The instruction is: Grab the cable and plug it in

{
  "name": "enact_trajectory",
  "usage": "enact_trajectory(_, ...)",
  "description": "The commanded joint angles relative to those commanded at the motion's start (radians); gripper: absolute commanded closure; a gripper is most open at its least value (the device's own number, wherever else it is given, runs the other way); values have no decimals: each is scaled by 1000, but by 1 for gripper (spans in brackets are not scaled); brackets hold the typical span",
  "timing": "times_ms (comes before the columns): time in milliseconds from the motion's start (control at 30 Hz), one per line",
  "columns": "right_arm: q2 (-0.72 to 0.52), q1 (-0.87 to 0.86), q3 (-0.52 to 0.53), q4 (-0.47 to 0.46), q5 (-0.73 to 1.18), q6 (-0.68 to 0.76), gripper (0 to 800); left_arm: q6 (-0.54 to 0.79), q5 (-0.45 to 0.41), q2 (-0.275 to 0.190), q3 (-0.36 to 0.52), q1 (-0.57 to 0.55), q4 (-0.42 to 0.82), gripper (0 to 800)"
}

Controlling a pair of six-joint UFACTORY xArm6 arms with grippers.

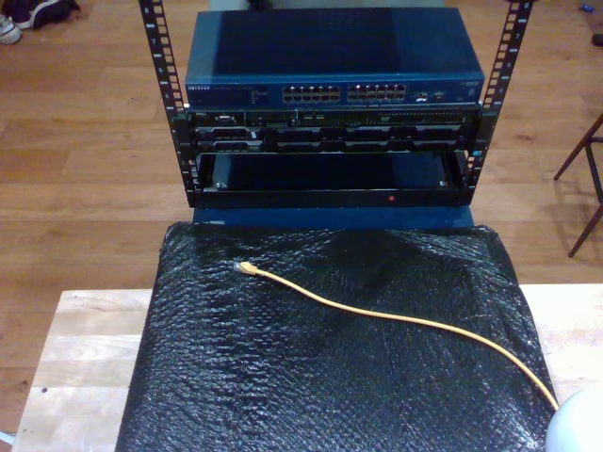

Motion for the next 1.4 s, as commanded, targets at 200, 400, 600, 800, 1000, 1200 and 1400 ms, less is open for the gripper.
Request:
enact_trajectory(200,0,0,0,0,0,0,2,0,0,2,0,0,0,0)
enact_trajectory(400,0,0,0,0,0,0,2,0,0,2,0,0,0,0)
enact_trajectory(600,0,0,0,0,0,0,2,0,0,2,0,0,0,0)
enact_trajectory(800,0,2,0,0,0,0,2,0,0,2,0,0,0,0)
enact_trajectory(1000,0,2,0,0,0,0,2,0,0,2,0,0,0,0)
enact_trajectory(1200,-2,2,-2,0,0,0,2,0,0,2,0,-2,0,0)
enact_trajectory(1400,-15,2,-11,0,12,0,2,-2,8,2,-3,-2,0,0)
